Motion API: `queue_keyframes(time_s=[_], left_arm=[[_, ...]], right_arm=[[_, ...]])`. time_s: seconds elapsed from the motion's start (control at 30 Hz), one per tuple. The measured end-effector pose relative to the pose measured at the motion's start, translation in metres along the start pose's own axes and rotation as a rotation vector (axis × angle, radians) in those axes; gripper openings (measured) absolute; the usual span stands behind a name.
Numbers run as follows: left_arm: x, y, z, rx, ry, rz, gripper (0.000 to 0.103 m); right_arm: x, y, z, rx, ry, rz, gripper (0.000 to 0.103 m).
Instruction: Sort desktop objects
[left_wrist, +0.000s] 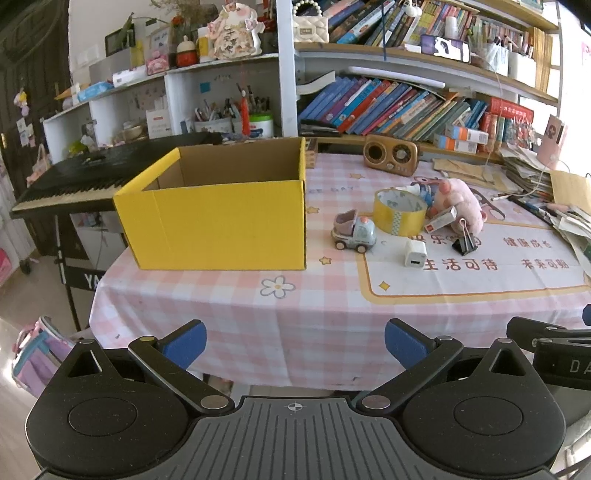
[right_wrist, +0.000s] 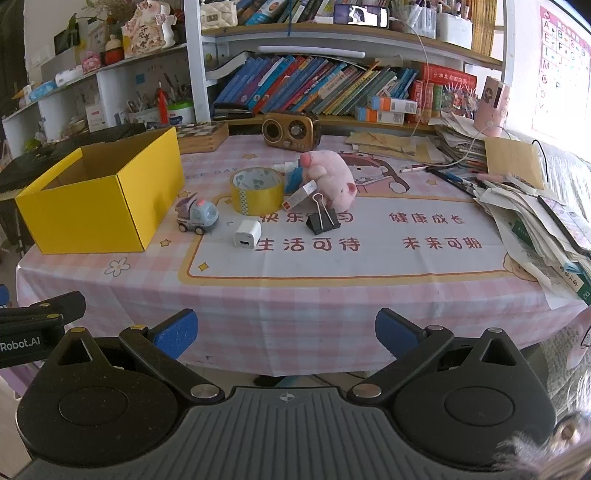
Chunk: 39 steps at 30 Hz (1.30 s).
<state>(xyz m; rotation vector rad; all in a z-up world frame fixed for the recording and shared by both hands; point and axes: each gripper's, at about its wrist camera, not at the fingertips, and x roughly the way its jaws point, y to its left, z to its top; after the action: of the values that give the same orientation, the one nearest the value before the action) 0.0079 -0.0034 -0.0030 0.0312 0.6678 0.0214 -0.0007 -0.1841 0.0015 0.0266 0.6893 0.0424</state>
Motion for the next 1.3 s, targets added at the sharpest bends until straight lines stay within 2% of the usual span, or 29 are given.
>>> queue_keyframes(time_s=[0.43, 1.3], left_arm=[[0.0, -0.002, -0.001, 0.006, 0.004, 0.006, 0.103], [-0.011, -0.006, -0.001, 0.043, -0.053, 0.0, 0.103]], right_arm=[[0.003, 0.001, -0.001, -0.006, 0.004, 0.005, 0.103], [-0.004, 0.01, 0.004, -0.027, 0.003, 0.021, 0.103]])
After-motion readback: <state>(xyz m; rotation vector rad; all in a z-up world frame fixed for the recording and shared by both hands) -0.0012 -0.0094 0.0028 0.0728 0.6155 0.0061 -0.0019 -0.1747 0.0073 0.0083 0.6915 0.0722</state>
